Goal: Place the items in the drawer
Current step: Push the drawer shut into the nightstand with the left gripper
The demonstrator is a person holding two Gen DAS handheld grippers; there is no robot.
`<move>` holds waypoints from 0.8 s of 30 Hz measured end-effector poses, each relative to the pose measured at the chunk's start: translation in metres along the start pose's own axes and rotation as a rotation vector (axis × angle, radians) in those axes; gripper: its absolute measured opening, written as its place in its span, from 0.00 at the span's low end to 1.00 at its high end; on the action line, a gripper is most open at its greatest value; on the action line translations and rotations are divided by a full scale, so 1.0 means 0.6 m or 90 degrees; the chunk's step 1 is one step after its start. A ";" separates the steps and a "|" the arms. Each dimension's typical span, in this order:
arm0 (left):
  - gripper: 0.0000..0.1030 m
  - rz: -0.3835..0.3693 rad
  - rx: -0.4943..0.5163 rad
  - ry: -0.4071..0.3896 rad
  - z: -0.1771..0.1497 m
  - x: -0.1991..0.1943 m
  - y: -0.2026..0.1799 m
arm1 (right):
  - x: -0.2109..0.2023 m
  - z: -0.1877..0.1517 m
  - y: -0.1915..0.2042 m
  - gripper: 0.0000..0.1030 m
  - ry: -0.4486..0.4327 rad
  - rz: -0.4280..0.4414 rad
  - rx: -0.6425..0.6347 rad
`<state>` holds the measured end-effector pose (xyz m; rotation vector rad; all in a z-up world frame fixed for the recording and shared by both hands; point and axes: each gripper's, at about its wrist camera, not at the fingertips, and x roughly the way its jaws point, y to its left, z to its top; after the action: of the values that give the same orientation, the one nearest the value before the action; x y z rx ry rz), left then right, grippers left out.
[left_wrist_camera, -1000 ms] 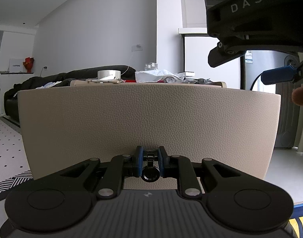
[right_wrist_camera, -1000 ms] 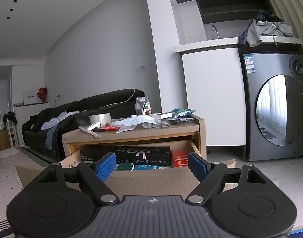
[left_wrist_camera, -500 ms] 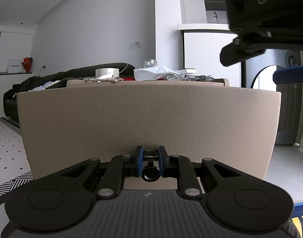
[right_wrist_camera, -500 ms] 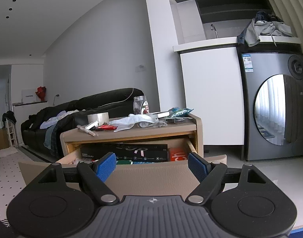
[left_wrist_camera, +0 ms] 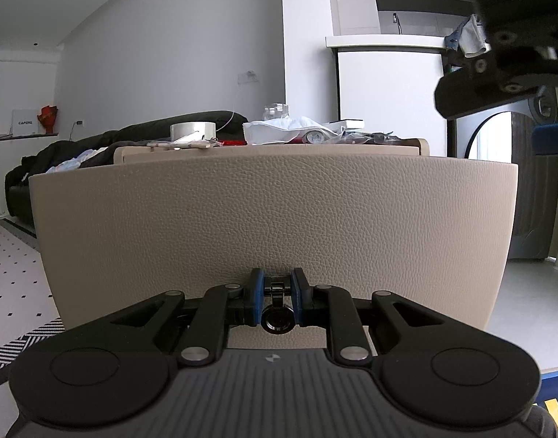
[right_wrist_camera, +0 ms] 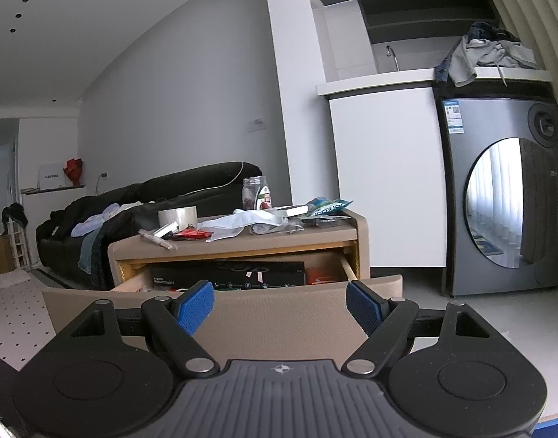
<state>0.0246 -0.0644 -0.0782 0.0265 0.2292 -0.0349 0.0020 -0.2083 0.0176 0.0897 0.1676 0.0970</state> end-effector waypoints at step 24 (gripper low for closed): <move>0.18 -0.004 0.007 0.005 0.021 0.084 0.004 | 0.000 0.000 -0.021 0.81 -0.004 -0.008 0.022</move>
<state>0.0765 -0.0640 -0.0775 0.0363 0.2377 -0.0417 0.0031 -0.2206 0.0162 0.1234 0.1631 0.0805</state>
